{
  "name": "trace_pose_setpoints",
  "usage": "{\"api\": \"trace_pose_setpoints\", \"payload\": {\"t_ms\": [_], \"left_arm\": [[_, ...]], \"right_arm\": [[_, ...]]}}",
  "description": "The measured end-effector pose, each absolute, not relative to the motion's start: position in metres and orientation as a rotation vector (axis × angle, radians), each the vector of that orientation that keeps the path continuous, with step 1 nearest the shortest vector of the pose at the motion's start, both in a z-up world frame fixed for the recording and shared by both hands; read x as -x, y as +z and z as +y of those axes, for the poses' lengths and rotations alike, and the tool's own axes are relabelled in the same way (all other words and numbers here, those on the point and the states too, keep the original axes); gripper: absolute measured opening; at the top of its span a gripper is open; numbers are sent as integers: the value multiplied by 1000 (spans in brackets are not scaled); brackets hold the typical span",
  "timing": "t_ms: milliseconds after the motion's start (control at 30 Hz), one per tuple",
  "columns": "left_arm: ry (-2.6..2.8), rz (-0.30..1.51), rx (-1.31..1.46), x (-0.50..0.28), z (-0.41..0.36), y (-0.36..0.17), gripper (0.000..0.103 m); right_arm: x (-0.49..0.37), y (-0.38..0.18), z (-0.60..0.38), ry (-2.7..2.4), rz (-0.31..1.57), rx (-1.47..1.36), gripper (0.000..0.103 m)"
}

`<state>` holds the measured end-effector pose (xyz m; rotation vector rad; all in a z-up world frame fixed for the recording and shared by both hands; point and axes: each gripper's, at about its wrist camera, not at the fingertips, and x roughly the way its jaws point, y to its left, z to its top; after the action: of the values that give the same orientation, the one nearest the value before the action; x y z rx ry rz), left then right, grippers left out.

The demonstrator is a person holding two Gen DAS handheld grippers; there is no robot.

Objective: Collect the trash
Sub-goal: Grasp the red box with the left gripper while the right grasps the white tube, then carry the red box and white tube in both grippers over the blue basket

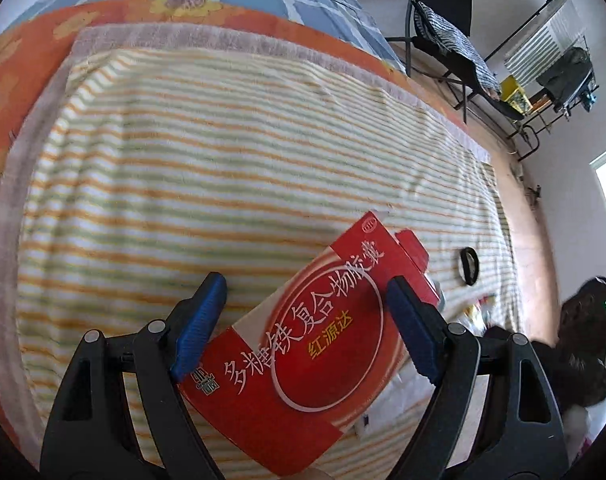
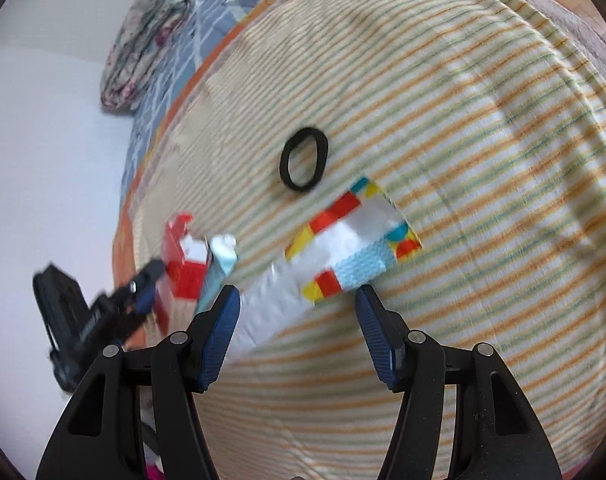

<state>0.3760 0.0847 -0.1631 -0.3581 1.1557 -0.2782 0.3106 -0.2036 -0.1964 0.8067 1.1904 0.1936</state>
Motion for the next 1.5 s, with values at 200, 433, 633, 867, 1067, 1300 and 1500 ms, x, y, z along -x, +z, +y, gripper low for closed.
{"api": "trace_pose_setpoints", "payload": {"t_ms": [200, 433, 633, 867, 1067, 1300, 1500], "left_arm": [[-311, 1178, 336, -360, 82, -163, 84], [-348, 1201, 315, -336, 73, -159, 71], [-374, 1174, 300, -314, 72, -144, 50], [-434, 1166, 285, -298, 56, -132, 36], [-507, 1151, 258, -289, 31, -118, 34], [-517, 1188, 176, -287, 0, -129, 34], [-490, 1182, 183, -285, -8, -132, 24]], "right_arm": [[-321, -195, -196, 190, 1132, -806, 61], [-326, -195, -189, 202, 1094, -796, 61], [-325, -197, -185, 232, 1092, -822, 55], [-318, -201, -174, 280, 1132, -814, 23], [-314, -196, -174, 297, 1135, -770, 10], [-311, -189, -179, 302, 1129, -726, 6], [-307, -183, -196, 284, 1111, -697, 5]]}}
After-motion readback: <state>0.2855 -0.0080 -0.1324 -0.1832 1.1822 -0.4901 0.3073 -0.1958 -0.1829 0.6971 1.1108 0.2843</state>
